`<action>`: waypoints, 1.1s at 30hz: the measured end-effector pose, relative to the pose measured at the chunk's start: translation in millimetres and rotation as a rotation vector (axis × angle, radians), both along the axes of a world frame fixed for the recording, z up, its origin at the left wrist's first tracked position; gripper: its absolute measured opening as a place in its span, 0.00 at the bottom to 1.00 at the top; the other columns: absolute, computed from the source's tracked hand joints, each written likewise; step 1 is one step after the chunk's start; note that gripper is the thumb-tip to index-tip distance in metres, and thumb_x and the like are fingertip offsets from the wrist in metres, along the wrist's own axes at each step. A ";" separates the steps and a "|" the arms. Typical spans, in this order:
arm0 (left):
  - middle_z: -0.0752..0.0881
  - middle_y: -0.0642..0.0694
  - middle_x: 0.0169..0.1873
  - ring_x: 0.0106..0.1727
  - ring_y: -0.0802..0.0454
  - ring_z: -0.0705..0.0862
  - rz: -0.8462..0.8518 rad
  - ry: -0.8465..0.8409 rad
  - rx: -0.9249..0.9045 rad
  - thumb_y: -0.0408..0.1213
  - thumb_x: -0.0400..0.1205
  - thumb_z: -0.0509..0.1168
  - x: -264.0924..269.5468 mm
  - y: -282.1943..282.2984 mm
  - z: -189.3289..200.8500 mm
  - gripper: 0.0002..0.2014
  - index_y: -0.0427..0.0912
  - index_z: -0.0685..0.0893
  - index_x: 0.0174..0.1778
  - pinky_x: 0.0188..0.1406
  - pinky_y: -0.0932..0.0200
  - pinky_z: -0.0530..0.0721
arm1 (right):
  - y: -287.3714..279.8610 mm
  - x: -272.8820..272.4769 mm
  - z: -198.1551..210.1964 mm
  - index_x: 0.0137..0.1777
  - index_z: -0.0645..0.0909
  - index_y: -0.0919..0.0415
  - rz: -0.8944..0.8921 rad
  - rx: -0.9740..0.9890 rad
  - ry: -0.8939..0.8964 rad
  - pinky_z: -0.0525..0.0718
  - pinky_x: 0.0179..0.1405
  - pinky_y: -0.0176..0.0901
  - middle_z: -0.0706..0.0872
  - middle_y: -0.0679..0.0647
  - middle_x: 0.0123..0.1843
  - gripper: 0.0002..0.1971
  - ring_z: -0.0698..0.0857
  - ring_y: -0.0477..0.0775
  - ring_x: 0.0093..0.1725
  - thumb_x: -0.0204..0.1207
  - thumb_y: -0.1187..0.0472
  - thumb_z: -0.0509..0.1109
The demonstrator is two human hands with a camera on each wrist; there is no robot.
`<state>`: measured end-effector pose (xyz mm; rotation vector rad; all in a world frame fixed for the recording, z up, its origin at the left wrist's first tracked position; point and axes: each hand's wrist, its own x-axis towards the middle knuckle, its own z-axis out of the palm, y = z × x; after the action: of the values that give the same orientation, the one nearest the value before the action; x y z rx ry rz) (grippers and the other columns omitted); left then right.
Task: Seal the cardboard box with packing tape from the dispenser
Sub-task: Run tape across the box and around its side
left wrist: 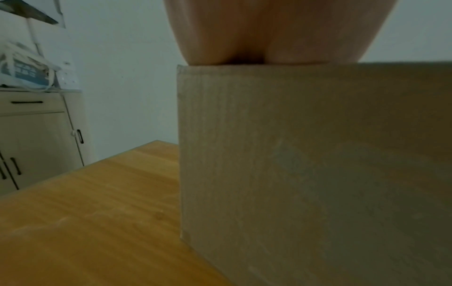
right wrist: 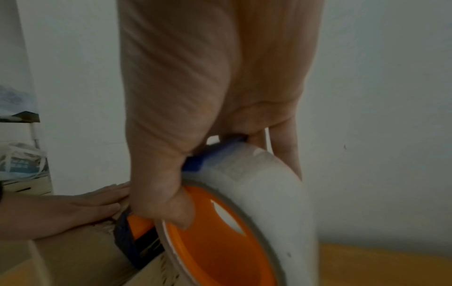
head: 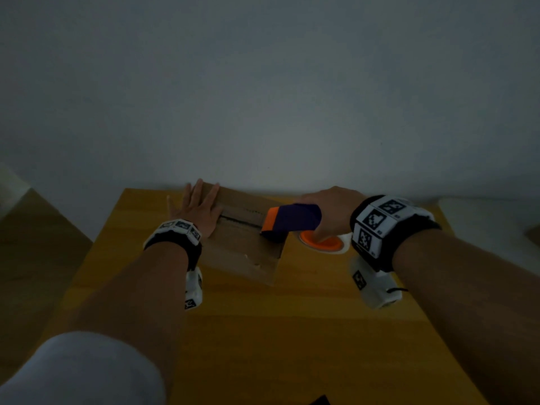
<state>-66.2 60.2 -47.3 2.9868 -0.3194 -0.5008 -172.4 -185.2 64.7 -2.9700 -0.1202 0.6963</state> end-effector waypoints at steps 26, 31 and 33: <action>0.35 0.47 0.85 0.85 0.39 0.35 -0.524 0.166 0.327 0.53 0.60 0.82 1.0 -64.2 31.9 0.69 0.57 0.34 0.83 0.81 0.30 0.53 | -4.1 1.7 -4.1 0.72 0.72 0.45 -0.051 0.069 0.004 0.82 0.60 0.51 0.84 0.49 0.65 0.32 0.84 0.56 0.61 0.68 0.55 0.78; 0.36 0.48 0.84 0.85 0.41 0.35 -0.477 0.137 0.287 0.48 0.62 0.81 1.2 -65.4 24.7 0.66 0.59 0.35 0.82 0.79 0.27 0.51 | -4.8 2.2 -4.6 0.72 0.72 0.46 -0.041 0.073 -0.001 0.82 0.58 0.50 0.84 0.50 0.64 0.32 0.84 0.56 0.60 0.68 0.55 0.78; 0.36 0.49 0.84 0.85 0.41 0.34 -0.436 0.141 0.251 0.45 0.61 0.82 -0.1 -67.4 19.9 0.66 0.63 0.37 0.82 0.76 0.21 0.51 | -5.1 2.8 -3.5 0.72 0.72 0.46 -0.038 0.073 0.007 0.81 0.58 0.50 0.84 0.50 0.64 0.32 0.83 0.56 0.60 0.68 0.56 0.78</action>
<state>-66.3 -7.2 -27.4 3.0914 -0.9716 -0.8433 -169.6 -190.3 61.2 -2.8926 -0.0871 0.6823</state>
